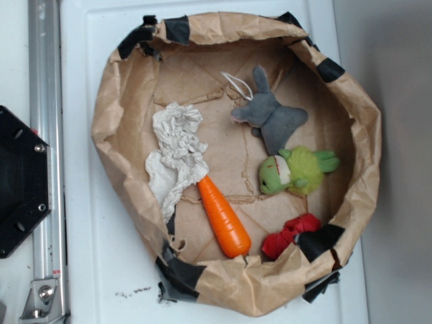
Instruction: Grab the gray animal.
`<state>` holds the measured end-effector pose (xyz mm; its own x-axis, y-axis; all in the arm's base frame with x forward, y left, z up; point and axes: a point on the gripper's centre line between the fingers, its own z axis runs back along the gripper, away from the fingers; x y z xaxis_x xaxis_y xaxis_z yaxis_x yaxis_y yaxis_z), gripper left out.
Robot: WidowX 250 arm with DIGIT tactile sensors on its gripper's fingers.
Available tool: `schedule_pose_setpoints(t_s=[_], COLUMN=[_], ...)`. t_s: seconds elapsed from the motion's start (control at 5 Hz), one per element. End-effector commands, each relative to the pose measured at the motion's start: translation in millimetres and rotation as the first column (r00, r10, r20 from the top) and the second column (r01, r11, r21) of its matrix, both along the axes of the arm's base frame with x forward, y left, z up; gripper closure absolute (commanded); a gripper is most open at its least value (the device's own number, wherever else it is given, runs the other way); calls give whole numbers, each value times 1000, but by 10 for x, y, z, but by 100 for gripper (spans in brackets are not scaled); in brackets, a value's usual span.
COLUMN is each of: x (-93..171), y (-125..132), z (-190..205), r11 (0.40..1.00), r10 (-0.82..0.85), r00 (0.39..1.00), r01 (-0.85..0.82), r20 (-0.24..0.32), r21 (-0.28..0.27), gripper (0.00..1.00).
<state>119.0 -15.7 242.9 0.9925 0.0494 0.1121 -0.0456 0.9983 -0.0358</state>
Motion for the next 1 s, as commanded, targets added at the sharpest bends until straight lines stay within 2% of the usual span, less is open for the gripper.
schedule_pose_setpoints(t_s=[0.0,0.2,0.4,0.6,0.8], x=[0,500,1006,1457,1702], y=[0,268,395,316,322], z=[0,-254,-443,-663,-1157], r11=[1000,989,988,964,948], r10=[0,-150,-155,-263,-316], r00=[1000,983,980,941,927], r01=[0,148,153,262,299], r20=[0,105,127,211,200], r21=[0,24,27,36,111], gripper=[0,0,0,0,0])
